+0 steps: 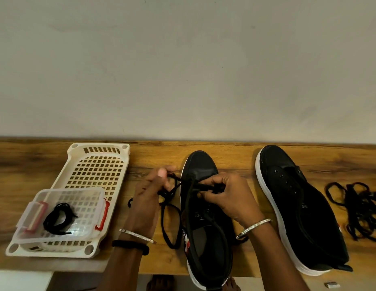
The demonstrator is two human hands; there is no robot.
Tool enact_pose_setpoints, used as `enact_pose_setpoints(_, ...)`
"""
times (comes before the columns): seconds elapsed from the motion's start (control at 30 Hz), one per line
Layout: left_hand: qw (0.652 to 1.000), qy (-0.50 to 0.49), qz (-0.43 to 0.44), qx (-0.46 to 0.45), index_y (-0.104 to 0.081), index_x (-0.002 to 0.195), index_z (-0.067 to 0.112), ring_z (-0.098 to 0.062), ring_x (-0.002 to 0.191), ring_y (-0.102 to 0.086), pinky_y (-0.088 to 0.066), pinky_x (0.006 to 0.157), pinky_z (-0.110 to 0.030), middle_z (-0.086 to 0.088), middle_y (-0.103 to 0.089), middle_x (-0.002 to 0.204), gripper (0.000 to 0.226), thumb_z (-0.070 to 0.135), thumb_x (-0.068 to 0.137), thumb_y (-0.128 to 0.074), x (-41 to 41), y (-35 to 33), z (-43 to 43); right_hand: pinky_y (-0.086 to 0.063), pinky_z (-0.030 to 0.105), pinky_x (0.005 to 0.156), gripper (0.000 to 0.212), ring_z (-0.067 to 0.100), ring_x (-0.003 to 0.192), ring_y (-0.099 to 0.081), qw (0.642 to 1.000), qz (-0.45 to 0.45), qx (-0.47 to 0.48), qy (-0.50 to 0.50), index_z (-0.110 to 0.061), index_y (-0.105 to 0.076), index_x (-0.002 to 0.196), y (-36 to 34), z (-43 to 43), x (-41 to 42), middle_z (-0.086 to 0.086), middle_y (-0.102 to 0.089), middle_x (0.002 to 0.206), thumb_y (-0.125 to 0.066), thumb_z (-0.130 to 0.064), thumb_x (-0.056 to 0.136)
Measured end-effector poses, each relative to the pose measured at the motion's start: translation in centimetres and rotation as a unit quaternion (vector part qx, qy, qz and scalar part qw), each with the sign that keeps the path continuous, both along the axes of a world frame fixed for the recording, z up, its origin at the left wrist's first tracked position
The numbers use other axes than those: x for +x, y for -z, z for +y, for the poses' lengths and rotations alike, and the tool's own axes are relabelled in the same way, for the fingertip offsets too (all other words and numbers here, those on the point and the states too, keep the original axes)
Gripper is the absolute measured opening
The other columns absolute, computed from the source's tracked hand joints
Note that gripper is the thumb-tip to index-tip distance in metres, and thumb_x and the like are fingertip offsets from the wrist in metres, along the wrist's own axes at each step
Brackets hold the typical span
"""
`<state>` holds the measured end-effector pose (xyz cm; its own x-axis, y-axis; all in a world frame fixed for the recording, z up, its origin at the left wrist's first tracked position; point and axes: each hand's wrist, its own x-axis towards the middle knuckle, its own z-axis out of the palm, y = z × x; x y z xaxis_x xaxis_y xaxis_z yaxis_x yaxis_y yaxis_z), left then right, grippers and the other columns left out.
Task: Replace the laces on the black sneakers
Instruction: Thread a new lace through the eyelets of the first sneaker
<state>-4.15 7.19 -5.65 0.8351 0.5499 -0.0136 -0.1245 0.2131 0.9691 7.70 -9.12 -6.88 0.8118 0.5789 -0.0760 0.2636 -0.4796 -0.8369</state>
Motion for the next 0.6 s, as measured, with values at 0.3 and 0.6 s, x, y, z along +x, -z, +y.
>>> enact_pose_setpoints(0.3,0.990,-0.034,0.075,0.111,-0.057,0.075,0.023,-0.007,0.044,-0.041,-0.036,0.045,-0.020,0.007,-0.048,0.055,0.027,0.043,0.084,-0.075,-1.1,0.0,1.9,-0.058,0.044,0.071,0.024,0.006,0.069,-0.065,1.000,-0.020,0.017,-0.012,-0.029,-0.073,0.082,-0.6,-0.5,0.2,-0.005,-0.069,0.070,-0.091,-0.026,0.067)
enact_pose_setpoints(0.6,0.955,0.038,0.131,0.263,-0.072,0.077,0.027,-0.007,0.070,-0.060,-0.047,0.064,-0.020,0.009,-0.065,0.078,0.013,0.029,0.090,-0.067,-0.5,0.8,0.7,-0.054,0.043,0.072,0.046,0.007,0.064,-0.061,0.998,0.030,0.061,-0.014,-0.032,-0.066,0.096,-1.2,-1.2,0.4,-0.010,-0.064,0.065,-0.089,-0.048,0.059)
